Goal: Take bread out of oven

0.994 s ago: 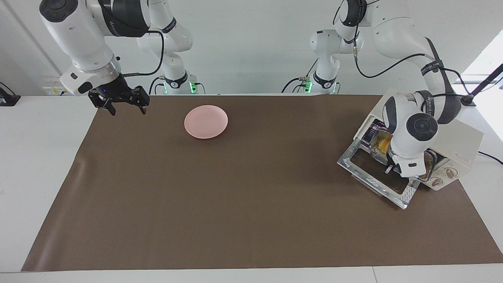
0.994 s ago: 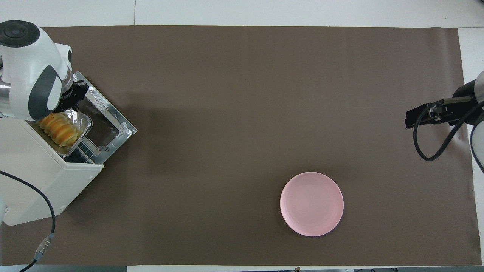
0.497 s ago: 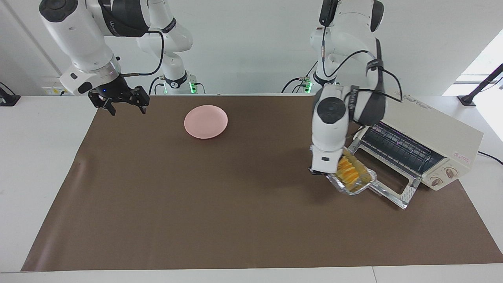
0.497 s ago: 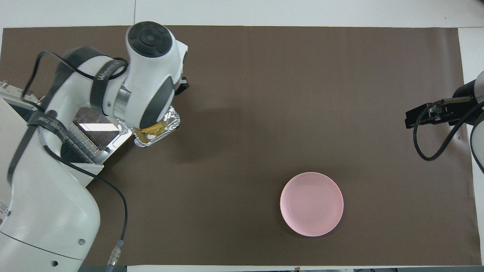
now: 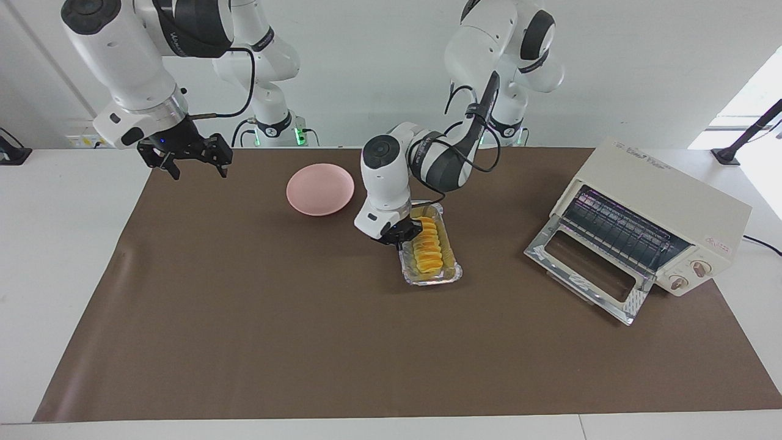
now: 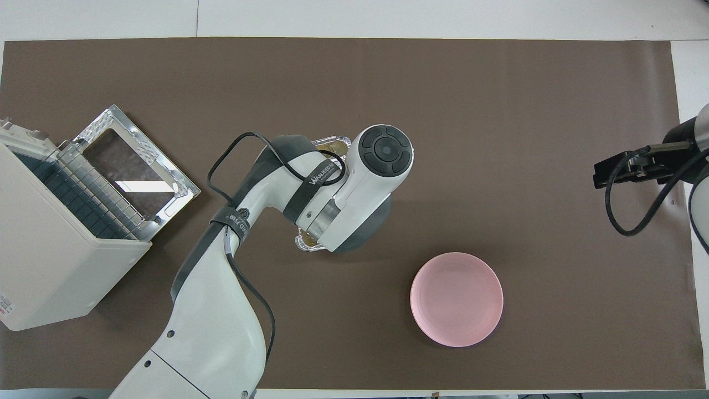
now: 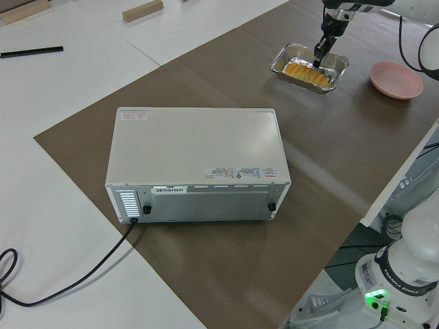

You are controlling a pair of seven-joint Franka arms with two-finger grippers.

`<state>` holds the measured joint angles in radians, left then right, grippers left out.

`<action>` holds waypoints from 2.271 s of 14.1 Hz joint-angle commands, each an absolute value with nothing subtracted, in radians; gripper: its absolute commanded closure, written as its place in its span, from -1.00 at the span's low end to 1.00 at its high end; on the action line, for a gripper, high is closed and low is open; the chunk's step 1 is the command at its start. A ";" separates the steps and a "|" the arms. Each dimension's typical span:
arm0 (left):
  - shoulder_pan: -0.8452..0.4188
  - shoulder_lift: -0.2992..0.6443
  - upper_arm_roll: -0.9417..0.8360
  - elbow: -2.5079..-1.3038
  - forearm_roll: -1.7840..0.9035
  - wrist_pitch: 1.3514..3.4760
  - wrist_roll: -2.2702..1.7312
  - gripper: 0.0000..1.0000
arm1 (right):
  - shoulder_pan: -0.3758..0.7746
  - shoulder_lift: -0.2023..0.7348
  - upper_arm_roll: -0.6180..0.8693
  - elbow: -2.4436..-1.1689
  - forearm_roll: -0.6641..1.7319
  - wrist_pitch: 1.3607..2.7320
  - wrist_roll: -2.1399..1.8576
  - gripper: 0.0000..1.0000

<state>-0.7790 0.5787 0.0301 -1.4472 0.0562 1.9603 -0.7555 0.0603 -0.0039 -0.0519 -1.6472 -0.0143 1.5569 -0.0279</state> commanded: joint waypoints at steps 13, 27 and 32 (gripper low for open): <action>-0.448 0.243 0.049 -1.417 -0.025 1.646 -0.640 -1.00 | 0.054 -0.020 -0.046 -1.658 -0.018 1.545 -0.017 -1.00; 0.034 0.040 0.017 -1.528 -0.014 1.325 -0.071 -1.00 | 0.055 -0.020 -0.046 -1.658 -0.018 1.545 -0.017 -1.00; 0.026 -0.037 0.012 -1.628 -0.012 1.397 -0.068 -1.00 | 0.055 -0.020 -0.046 -1.658 -0.018 1.545 -0.017 -1.00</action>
